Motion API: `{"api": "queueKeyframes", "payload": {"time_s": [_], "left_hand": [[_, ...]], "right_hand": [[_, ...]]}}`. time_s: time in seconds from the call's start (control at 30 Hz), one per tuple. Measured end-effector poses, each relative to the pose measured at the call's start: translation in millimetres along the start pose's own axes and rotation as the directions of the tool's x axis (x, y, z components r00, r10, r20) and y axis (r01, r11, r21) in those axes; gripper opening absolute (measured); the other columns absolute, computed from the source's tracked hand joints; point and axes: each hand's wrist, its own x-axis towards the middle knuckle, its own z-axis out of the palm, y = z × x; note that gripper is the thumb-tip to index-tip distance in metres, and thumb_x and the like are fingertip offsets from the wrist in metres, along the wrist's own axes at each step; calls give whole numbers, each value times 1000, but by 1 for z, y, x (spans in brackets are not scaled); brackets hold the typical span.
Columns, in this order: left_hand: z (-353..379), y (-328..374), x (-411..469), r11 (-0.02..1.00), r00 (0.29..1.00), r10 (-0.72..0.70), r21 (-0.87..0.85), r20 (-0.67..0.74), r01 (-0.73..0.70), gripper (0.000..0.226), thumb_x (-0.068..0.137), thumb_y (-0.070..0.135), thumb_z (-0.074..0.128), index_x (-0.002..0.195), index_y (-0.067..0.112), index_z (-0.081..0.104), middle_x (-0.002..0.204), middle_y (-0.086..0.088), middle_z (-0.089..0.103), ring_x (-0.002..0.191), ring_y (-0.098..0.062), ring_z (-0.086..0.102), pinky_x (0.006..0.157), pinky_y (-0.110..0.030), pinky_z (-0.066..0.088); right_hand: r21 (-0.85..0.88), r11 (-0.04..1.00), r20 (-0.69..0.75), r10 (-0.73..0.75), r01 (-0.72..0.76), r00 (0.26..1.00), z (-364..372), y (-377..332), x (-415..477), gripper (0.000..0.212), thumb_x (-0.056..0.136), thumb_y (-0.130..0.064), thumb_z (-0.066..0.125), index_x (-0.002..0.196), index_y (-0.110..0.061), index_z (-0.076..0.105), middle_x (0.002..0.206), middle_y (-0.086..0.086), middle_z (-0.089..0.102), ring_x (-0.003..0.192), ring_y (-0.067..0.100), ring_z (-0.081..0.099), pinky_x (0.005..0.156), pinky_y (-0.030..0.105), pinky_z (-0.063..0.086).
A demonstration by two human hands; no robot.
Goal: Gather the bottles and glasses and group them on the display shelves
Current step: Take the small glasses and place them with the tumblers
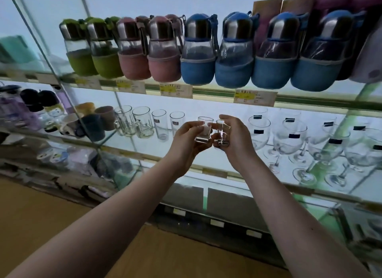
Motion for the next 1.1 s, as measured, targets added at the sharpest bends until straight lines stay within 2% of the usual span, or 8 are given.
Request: {"api": "queueKeyframes", "payload": {"time_s": [0.17, 0.3, 0.4, 0.6, 0.83, 0.93, 1.0, 1.1], "left_hand": [[0, -21, 13, 1000, 1000, -3, 20, -8, 3, 6, 90, 4, 56, 92, 10, 54, 82, -8, 60, 70, -19, 61, 64, -24, 53], [-7, -36, 21, 998, 1000, -3, 65, 8, 3, 23, 84, 5, 66, 103, 8, 52, 91, -9, 64, 70, -16, 64, 65, -22, 52], [-16, -41, 29, 995, 1000, -21, 95, 13, 20, 34, 71, 11, 77, 97, 10, 54, 92, -11, 62, 66, -15, 61, 62, -21, 49], [-48, -55, 54, 965, 999, -46, 258, -10, 47, 10, 86, 11, 66, 85, 14, 57, 76, -1, 53, 61, -11, 58, 57, -18, 46], [-77, -63, 86, 964, 995, -88, 256, 55, 71, 8, 86, 9, 66, 83, 11, 59, 79, -7, 54, 64, -14, 64, 65, -19, 52], [-83, -70, 95, 961, 989, -113, 265, 92, 85, 6, 85, 10, 67, 87, 7, 62, 79, -11, 53, 71, -19, 62, 69, -23, 53], [-87, -74, 99, 935, 989, -105, 350, 109, 61, 17, 84, 15, 69, 94, 2, 63, 78, -12, 50, 71, -17, 56, 68, -24, 51], [-90, -79, 107, 909, 987, -89, 415, 134, 26, 19, 80, 14, 73, 83, 4, 58, 70, -10, 50, 65, -14, 51, 60, -16, 43]], "right_hand": [[-26, 999, 18, 22, -21, 1000, -12, 14, 18, 24, 92, -16, 39, 106, -18, 59, 87, 3, 67, 65, 16, 57, 59, 28, 44], [-53, 998, 31, 31, -29, 999, -16, 25, 26, 26, 92, -14, 38, 109, -15, 57, 85, 4, 68, 67, 18, 57, 58, 28, 44], [-59, 997, 24, 44, -43, 999, -13, 33, 35, 25, 92, -13, 38, 110, -14, 56, 81, 2, 68, 64, 19, 57, 55, 28, 43], [-78, 995, -52, 66, -69, 997, -3, 55, 52, 22, 95, -15, 39, 104, -16, 58, 91, 7, 69, 61, 19, 56, 54, 28, 42], [-117, 992, -145, 37, -54, 989, 13, 81, 63, 17, 96, -20, 44, 97, -21, 60, 90, 6, 63, 65, 19, 58, 56, 28, 43], [-142, 989, -173, 25, -50, 985, 15, 90, 67, 16, 96, -24, 47, 103, -20, 60, 91, 3, 61, 67, 18, 58, 58, 28, 44], [-171, 985, -180, 6, -37, 984, 15, 95, 69, 19, 96, -20, 46, 109, -21, 59, 93, 3, 59, 69, 17, 58, 59, 28, 45], [-218, 976, -191, -33, -9, 981, 12, 102, 72, 28, 93, -8, 46, 114, -20, 58, 96, 3, 57, 69, 16, 57, 59, 27, 45]]}}
